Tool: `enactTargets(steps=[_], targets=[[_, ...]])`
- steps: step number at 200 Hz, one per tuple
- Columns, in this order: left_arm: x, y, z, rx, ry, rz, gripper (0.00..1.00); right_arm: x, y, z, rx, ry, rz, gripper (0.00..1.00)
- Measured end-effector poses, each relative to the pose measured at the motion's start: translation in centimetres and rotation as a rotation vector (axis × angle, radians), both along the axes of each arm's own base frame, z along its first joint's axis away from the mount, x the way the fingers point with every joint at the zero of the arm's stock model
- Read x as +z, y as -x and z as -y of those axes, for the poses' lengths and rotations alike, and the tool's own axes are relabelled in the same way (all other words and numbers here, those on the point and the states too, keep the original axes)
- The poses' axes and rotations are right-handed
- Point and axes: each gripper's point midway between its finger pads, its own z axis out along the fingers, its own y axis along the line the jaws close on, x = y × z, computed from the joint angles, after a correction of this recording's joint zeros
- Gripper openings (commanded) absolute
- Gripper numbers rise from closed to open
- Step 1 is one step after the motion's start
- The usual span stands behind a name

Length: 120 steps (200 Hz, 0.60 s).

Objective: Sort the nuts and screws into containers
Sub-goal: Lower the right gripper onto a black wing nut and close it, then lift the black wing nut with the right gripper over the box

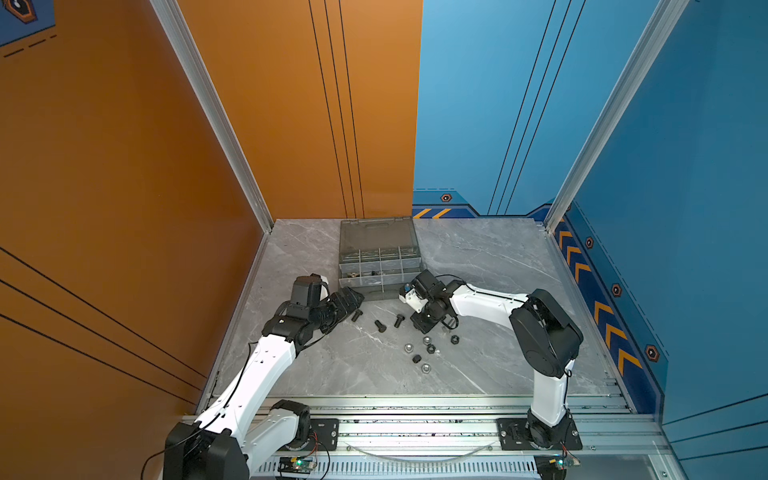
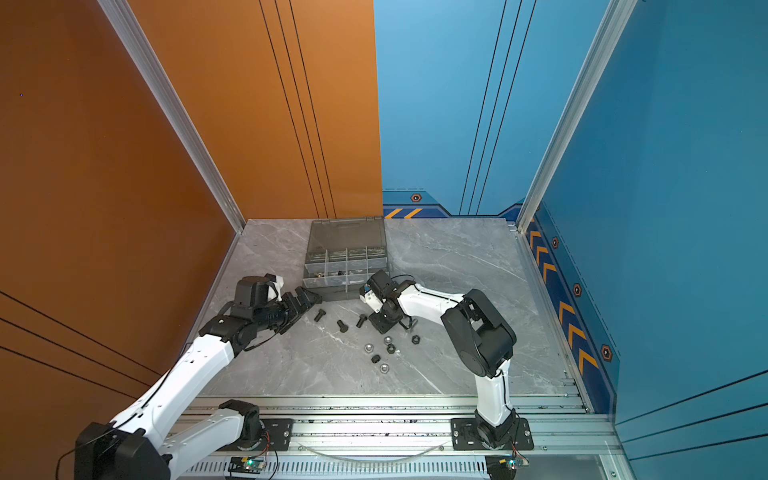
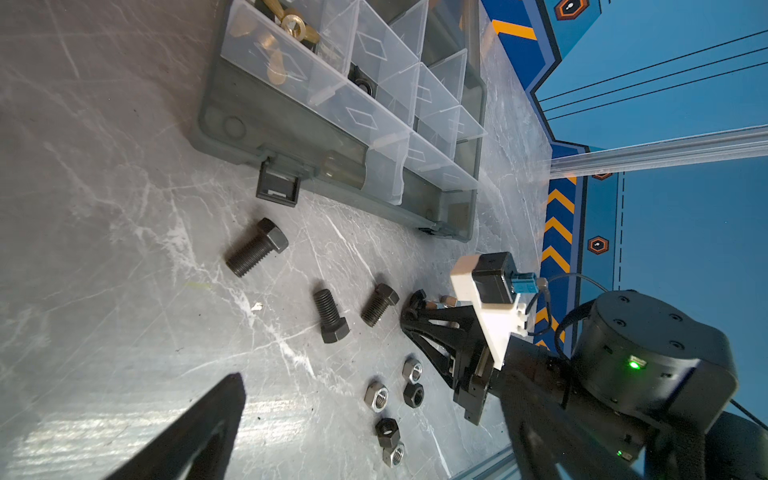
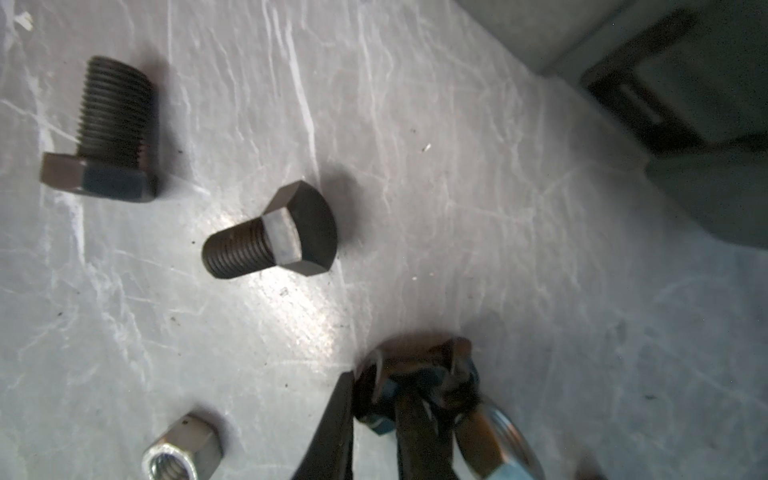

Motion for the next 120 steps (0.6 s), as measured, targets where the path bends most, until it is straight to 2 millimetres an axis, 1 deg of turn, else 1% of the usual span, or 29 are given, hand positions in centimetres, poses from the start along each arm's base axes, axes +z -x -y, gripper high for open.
enactTargets(steps=[45, 99, 120], targets=[[-0.1, 0.0, 0.0, 0.0, 0.0, -0.002, 0.98, 0.0, 0.1, -0.1, 0.001, -0.007, -0.005, 0.0], [-0.1, 0.0, 0.0, -0.001, 0.0, -0.002, 0.98, 0.2, 0.7, -0.8, 0.023, -0.048, -0.037, 0.0], [0.0, 0.0, 0.0, -0.002, 0.002, -0.002, 0.98, 1.1, 1.1, -1.4, 0.04, -0.092, -0.051, 0.0]])
